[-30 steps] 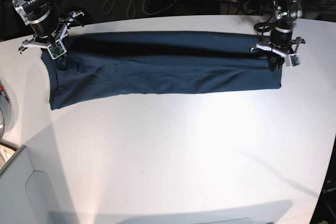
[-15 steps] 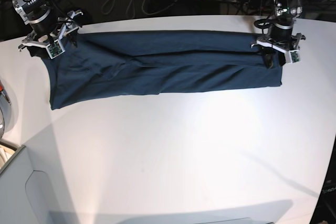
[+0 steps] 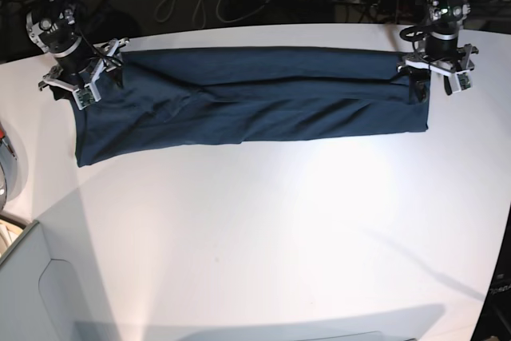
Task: Fold the T-shirt properly
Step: 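Pull the folded edge with both grippers to straighten the strip, then carry the strip end with the left gripper over toward the right gripper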
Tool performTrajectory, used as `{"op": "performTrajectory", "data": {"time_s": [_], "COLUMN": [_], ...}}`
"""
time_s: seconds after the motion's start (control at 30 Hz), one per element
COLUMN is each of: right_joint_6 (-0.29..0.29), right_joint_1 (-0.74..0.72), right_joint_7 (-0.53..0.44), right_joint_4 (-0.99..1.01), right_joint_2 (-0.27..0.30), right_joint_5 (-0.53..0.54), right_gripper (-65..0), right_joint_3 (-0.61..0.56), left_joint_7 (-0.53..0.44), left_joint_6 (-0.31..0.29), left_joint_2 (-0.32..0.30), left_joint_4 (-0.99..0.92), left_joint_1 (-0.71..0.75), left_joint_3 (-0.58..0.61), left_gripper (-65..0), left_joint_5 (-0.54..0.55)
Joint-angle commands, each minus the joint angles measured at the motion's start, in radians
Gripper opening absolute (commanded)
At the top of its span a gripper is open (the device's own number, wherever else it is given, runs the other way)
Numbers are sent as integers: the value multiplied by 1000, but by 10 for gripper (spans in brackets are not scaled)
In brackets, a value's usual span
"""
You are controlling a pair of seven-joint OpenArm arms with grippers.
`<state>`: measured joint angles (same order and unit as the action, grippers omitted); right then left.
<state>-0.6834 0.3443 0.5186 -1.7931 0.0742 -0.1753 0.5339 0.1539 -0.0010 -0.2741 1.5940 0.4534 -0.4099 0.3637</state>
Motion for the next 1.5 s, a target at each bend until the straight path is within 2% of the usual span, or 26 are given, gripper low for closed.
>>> {"op": "performTrajectory", "data": {"time_s": [0.0, 0.3, 0.57, 0.63, 0.7, 0.93, 1.1, 1.23, 1.33, 1.47], "right_joint_6": [-15, -15, -15, -15, -15, -15, -15, -15, -15, -15], "right_joint_1": [-21, -138, -150, -150, -150, -152, -152, -152, -152, -152], "right_joint_7": [-19, -25, -27, -27, -27, -27, -27, -27, -27, -27], "right_joint_4": [11, 204, 230, 230, 230, 232, 232, 230, 230, 229], "right_joint_2": [11, 59, 65, 65, 65, 66, 66, 66, 66, 66], "right_joint_5": [10, 9, 9, 9, 9, 9, 9, 9, 9, 9], "right_gripper": [-225, -225, -225, -225, -225, -225, -225, -225, -225, -225], "right_joint_3": [4, 4, 4, 4, 4, 2, 2, 2, 2, 2], "left_joint_7": [-32, -23, -24, -26, -29, -32, -32, -32, -23, -24], "left_joint_6": [0, -1, -1, -1, -1, -1, -1, -1, 0, 8], "left_joint_2": [-14, 20, 22, 22, 23, 22, 22, 25, 66, 112], "left_joint_4": [13, -62, -114, -136, -157, -165, -120, 59, 227, 331], "left_joint_1": [-5, -67, -58, -58, -58, -64, -58, -8, 23, 25], "left_joint_3": [-7, 19, 93, 101, 101, 92, 93, 105, 191, 391], "left_gripper": [-258, -238, -257, -282, -340, -643, -650, -650, -650, -650], "left_joint_5": [8, 70, 70, 70, 70, 70, 70, 68, 61, -5]}}
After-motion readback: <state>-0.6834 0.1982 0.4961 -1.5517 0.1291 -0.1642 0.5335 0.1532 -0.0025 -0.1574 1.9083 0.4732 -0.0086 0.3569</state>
